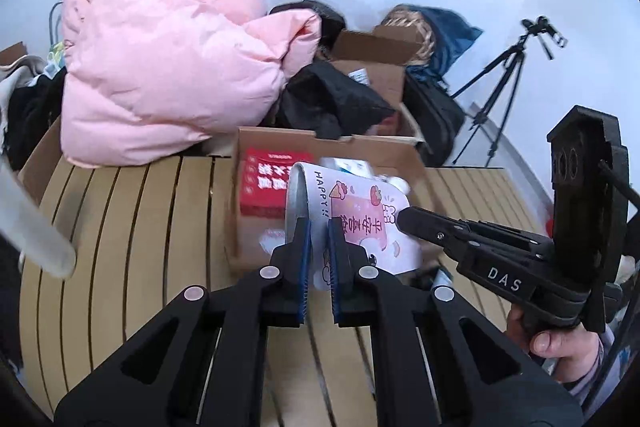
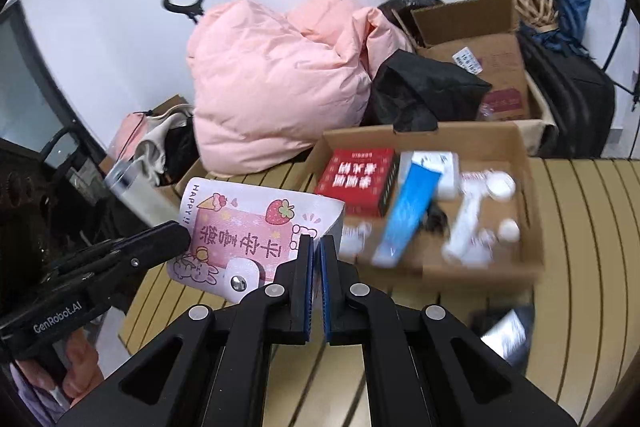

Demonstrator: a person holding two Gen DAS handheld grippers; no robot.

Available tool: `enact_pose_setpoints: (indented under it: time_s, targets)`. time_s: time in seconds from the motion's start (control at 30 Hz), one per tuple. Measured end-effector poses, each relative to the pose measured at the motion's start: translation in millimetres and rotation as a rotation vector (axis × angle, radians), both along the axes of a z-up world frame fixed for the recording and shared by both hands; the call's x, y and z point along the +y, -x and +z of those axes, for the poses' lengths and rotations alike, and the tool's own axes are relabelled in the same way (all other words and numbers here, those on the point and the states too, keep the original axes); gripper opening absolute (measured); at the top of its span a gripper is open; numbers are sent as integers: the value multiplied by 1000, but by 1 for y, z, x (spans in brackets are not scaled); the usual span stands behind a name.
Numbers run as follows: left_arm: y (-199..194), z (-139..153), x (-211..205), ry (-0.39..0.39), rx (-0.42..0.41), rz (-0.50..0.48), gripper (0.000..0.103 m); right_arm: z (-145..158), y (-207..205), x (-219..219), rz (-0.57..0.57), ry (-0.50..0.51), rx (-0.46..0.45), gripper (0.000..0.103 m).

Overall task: Organize objects
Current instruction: 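Carry the card package into the cardboard box and open the left gripper, then withdraw the left gripper from the cardboard box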

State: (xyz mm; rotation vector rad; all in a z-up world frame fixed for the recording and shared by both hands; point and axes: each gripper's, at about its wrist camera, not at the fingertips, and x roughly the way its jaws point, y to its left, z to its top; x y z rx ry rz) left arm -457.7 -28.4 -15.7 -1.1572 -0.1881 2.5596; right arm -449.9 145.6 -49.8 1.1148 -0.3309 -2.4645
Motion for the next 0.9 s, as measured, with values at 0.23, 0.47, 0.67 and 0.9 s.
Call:
enact_pose_setpoints:
  time_s: [0.23,0.47,0.67,0.9]
  targets:
    - [65,-66,-6,57,-126,32,0,-45,78,-21,-14,-85,-115,3]
    - [63,-92,-12,180,-130,86,61,-100,99,-35,2,-230,-239,3]
    - [45,-72,-2,199,-118,71,91,-87,86,-6,-41,-238,-223,42]
    - [-34,-31,15,235,-28,27,103,-38,16,44,-100,-290,-42,103]
